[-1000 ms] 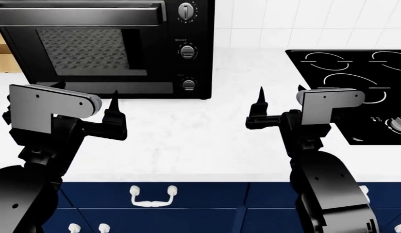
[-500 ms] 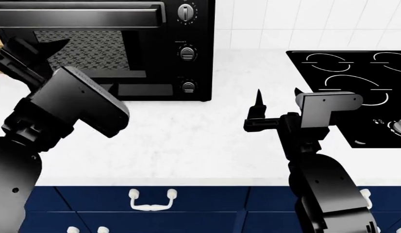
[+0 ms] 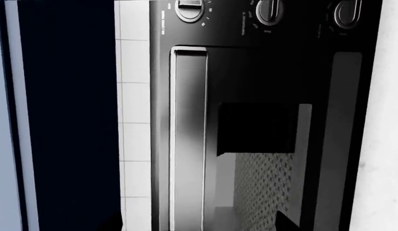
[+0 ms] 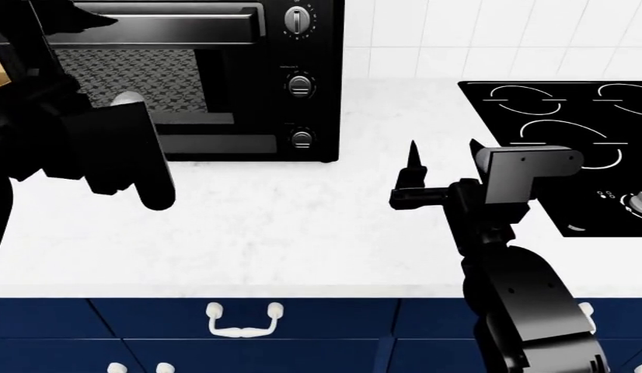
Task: Open the toaster oven door.
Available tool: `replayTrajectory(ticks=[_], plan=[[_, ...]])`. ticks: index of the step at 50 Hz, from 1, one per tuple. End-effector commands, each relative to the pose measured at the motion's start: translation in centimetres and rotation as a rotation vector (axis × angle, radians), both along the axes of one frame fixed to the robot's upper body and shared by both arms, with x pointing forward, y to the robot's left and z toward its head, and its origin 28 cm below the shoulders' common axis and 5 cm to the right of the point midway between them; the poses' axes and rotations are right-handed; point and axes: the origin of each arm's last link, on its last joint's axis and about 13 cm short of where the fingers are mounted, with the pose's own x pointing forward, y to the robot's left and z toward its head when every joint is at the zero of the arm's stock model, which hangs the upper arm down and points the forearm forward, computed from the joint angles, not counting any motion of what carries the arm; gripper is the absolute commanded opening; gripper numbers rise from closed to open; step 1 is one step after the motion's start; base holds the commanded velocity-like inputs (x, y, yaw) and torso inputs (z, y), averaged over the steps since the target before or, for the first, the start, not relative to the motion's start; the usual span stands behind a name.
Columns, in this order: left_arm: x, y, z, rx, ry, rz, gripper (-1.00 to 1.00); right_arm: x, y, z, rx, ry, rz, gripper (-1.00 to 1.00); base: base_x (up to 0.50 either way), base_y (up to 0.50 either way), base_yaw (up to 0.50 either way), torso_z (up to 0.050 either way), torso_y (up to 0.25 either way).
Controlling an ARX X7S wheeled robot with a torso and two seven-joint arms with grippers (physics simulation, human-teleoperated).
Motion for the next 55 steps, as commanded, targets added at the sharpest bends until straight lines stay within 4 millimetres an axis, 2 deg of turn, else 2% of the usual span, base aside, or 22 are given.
replayTrajectory(ticks=[1,19,55], plan=[[1.9,0.0,1.8,0.101,0.02,0.042,1.0,-0.1,-0.1,0.0,0.007,-0.005,0.004,1.0,0.0,0.0,0.0,0.0,0.0],[5.8,-0.9,1.9,0.157,0.021,0.024,1.0,0.0,-0.5,0.1,0.013,-0.005,-0.01,1.0,0.0,0.0,0.0,0.0,0.0],[11.3,-2.6,2.1,0.175,0.036,0.006,1.0,0.2,-0.7,0.4,0.005,-0.002,-0.024,1.0,0.0,0.0,0.0,0.0,0.0]])
